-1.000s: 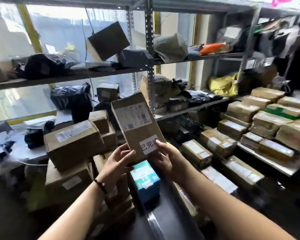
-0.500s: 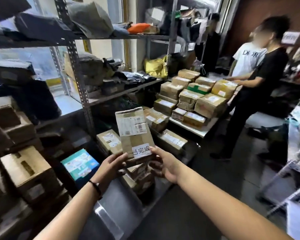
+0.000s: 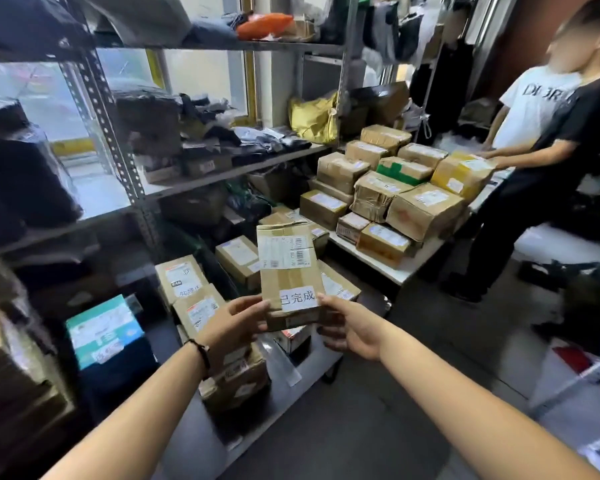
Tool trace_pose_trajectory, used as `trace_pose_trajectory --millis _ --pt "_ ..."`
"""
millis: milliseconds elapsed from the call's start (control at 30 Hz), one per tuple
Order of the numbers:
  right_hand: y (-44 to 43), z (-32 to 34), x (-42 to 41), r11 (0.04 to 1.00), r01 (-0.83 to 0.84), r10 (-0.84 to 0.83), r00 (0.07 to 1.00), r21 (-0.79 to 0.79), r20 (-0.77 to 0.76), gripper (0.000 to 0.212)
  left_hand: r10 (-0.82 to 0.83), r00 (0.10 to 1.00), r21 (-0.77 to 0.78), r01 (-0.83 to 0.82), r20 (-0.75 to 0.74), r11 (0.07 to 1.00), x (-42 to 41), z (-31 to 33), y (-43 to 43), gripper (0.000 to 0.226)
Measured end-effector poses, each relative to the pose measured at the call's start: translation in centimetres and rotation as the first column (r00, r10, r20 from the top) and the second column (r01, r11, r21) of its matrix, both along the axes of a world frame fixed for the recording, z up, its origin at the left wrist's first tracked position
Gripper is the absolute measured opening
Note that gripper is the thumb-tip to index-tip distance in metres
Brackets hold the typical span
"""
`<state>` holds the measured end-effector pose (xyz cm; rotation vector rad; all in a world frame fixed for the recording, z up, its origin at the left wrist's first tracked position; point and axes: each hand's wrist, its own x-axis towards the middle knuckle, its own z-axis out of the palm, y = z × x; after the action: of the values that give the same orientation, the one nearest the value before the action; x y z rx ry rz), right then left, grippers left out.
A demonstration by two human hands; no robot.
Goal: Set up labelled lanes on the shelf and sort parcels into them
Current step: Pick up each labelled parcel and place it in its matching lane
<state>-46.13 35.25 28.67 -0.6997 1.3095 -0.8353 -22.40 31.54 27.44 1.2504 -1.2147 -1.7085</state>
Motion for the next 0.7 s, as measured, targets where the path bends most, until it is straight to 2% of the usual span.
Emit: trace_pose_trajectory --millis 133,233,333,367,467,500,600,700 --pt "-2.3 -2.6 -4.3 0.997 0.026 -0.026 1.000 0.066 0.002 0.043 0.021 0.999 0.071 -0.018 -0.041 0.997 -4.5 -2.3 -1.3 0.013" --pt "-3.5 -4.3 -6.6 0.991 0.016 -0.018 1.000 0.131 0.013 0.036 0.008 1.000 0.129 -0.008 -0.005 0.992 -6.7 -4.4 -2.4 0.021" --pt "-5.2 -5.9 -8.1 0.987 0.004 -0.006 1.000 0.163 0.009 0.034 -0.015 1.000 0.166 0.011 0.023 0.986 -7.8 -5.8 -4.2 0.019" --pt "-6.2 -6.5 -8.5 0.985 -0.003 0.003 1.000 0.171 0.000 0.034 -0.030 0.999 0.177 0.023 0.033 0.984 -8.1 -5.9 -5.1 0.022" --pt "-9.5 -7.6 -9.2 0.986 -0.025 0.034 0.998 0.164 -0.053 0.032 -0.084 0.993 0.174 0.070 0.080 0.982 -8.2 -6.9 -7.6 0.057" --pt "-10.7 -7.8 -9.3 0.987 -0.032 0.042 0.997 0.159 -0.062 0.029 -0.081 0.992 0.183 0.064 0.092 0.981 -8.1 -7.4 -8.5 0.062" --pt "-14.0 -8.4 -9.2 0.986 -0.045 0.056 0.996 0.159 -0.066 0.022 -0.077 0.993 0.222 0.054 0.094 0.973 -8.0 -9.1 -10.5 0.057" --pt "-16.8 -9.7 -8.9 0.974 -0.141 0.164 0.979 0.179 -0.121 0.025 -0.069 0.997 0.287 0.055 0.039 0.956 -7.7 -10.6 -11.7 0.076"
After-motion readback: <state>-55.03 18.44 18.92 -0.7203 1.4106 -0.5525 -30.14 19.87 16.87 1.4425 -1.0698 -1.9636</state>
